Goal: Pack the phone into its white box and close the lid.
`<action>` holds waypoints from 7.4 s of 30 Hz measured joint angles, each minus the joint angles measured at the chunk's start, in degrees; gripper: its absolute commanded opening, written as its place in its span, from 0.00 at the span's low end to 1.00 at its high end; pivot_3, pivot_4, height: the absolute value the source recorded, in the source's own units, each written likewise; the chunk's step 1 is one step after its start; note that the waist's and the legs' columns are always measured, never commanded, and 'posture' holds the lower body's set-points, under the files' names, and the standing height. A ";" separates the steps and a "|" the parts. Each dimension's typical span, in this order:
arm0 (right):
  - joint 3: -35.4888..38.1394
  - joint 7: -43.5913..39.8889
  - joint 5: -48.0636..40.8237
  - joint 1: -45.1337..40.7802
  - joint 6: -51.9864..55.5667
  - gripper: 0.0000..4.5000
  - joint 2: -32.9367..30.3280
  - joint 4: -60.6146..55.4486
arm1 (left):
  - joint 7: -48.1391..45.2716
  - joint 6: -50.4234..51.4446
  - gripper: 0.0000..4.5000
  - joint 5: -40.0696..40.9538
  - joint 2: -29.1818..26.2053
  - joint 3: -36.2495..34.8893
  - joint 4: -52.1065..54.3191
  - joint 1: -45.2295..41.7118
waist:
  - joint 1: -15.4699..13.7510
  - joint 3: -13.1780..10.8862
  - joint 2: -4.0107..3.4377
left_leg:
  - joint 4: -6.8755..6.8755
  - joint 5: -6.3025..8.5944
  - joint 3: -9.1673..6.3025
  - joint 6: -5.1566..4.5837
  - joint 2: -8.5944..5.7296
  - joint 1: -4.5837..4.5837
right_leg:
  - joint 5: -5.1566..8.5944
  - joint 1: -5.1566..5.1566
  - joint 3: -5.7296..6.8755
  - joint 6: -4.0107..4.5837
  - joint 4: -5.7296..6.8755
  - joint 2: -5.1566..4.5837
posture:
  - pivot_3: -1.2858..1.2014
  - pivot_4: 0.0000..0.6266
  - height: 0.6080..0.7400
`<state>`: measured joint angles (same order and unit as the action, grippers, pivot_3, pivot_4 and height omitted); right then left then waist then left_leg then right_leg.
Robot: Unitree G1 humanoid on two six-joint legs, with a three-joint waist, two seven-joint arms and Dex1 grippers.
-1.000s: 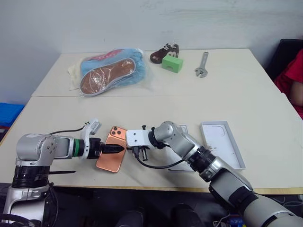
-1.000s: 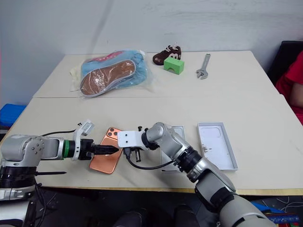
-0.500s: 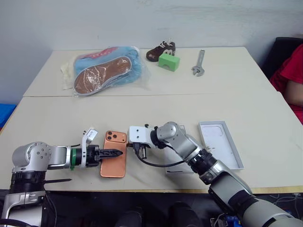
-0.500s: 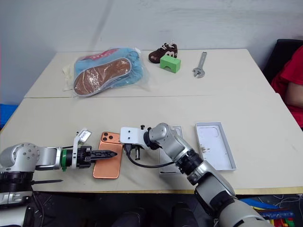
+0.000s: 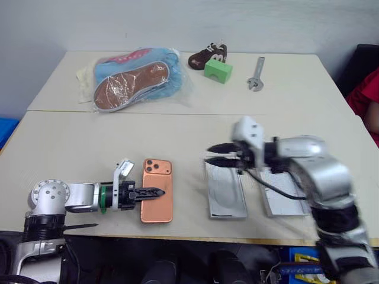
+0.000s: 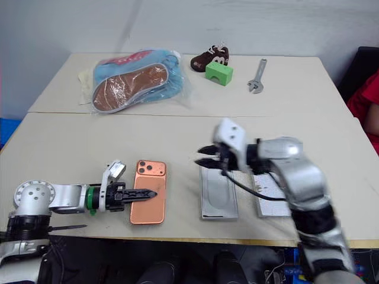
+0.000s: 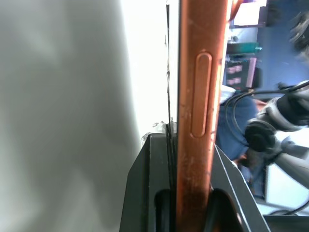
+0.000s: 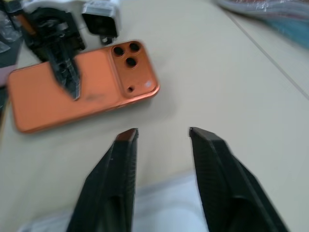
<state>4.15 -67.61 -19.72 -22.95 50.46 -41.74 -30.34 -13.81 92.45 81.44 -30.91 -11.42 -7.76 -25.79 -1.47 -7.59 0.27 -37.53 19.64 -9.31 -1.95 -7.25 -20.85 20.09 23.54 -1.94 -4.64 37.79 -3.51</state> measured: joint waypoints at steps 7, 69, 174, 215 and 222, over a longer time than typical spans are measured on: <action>12.52 -0.04 -6.39 15.20 2.34 1.00 -8.54 -7.67 | 16.15 -3.33 0.02 5.61 16.62 3.12 -6.85 -10.87 | 0.38 -0.56 0.89 | -0.58 -0.02 0.31 0.07 -0.03 -0.28 | -0.11 0.09 0.05 -0.50 -0.39 0.05 | 0.52 0.24 1.00; 11.23 22.00 -12.00 25.38 -2.25 1.00 -9.12 -8.83 | -29.38 -17.36 0.99 -27.27 -12.68 27.33 19.26 -15.87 | 0.06 -0.87 0.68 | -0.57 -0.26 0.49 0.47 0.08 -0.16 | -0.16 0.30 -0.12 -0.60 -0.32 0.13 | 0.52 0.24 1.00; 14.42 36.98 -58.47 29.36 4.20 0.00 -15.14 -10.67 | -53.89 -79.53 0.00 -66.06 6.74 22.06 -7.47 -12.01 | -0.15 -1.06 0.39 | -0.74 -0.24 0.43 0.16 0.03 -0.25 | -0.23 0.17 0.04 -0.70 -0.28 0.08 | 0.52 0.24 1.00; -22.41 21.13 -3.82 -24.15 -10.33 0.00 -2.62 35.12 | -68.94 -74.61 0.00 -65.53 0.45 25.29 -0.38 -3.68 | 1.74 -1.19 0.44 | -1.06 -0.12 0.66 0.09 -0.02 -0.34 | -0.24 0.43 0.10 -0.71 0.02 0.01 | 0.52 0.24 1.00; -33.16 10.64 14.76 -38.90 -30.44 0.00 8.09 70.95 | -65.18 -71.17 0.00 -65.05 0.03 26.62 11.17 2.76 | 1.85 -1.19 0.43 | -1.28 -0.13 0.67 0.11 -0.02 -0.43 | -0.25 0.56 0.16 -0.70 0.16 0.00 | 0.52 0.24 1.00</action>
<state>-29.02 -56.98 -4.97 -61.85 20.02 -33.65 40.62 -78.98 21.28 16.40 -30.88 15.20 3.41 -23.03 0.38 -8.78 0.70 -38.81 19.51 -8.64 -1.84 -7.27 -21.28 19.84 24.09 -1.78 -5.34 37.95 -3.50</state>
